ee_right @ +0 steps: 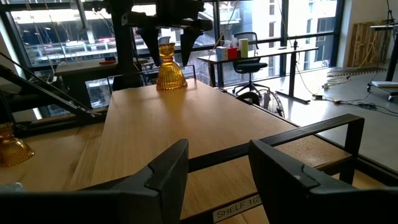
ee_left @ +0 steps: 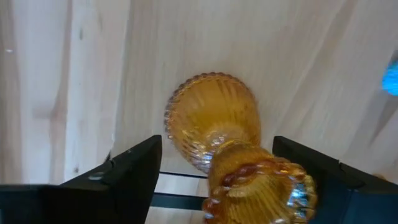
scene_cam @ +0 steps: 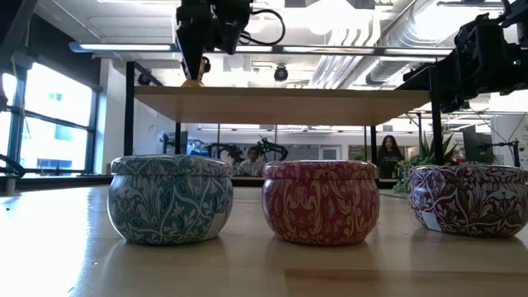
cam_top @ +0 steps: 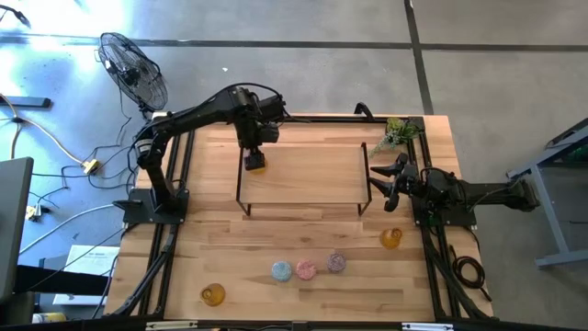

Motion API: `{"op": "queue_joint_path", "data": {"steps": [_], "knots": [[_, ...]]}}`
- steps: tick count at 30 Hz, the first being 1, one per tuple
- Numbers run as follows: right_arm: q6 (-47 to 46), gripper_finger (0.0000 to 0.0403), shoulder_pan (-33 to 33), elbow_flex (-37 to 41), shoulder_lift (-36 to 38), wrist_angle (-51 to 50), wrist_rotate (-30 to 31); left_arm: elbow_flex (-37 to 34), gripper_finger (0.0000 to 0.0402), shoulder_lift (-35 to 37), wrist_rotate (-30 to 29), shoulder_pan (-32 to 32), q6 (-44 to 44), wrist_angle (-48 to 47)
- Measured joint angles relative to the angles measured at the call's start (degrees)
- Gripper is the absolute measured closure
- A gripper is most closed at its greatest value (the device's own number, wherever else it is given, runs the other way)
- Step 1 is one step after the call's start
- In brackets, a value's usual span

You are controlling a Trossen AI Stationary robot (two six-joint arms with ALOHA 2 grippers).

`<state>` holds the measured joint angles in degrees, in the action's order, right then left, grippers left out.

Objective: Pick & Place candle stick holders
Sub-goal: Put the top left yellow glass candle holder on the shelf, then put the blue scented candle on the shelf

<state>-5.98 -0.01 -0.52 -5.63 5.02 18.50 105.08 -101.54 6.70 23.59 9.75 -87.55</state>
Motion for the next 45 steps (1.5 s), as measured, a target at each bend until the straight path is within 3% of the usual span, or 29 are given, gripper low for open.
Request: {"op": "queue_joint_path", "data": {"steps": [12, 22, 30, 39, 45], "knots": [[-0.01, 0.0238, 0.00, -0.01, 0.00, -0.04, 0.00, 3.36, 0.0098, 0.02, -3.20, 0.00, -0.30, -0.04], [0.00, 0.0238, 0.00, -0.01, 0.00, -0.07, 0.00, 12.67, 0.0098, 0.11, -3.22, 0.00, -1.64, -2.49], [0.00, 0.0238, 0.00, -0.01, 0.00, -0.07, -0.02, 21.01, 0.0098, 1.07, 1.02, -1.55, -2.89, -2.45], [0.04, 0.0238, 0.00, -0.01, 0.00, 0.00, -0.87, 27.47, 0.0098, 4.74, 1.05, -11.56, -4.20, -2.25], [3.97, 0.0238, 0.01, 0.01, 0.00, 1.26, -3.41, 27.47, 0.0098, 5.90, -6.96, -23.09, -6.91, 1.84]]}}
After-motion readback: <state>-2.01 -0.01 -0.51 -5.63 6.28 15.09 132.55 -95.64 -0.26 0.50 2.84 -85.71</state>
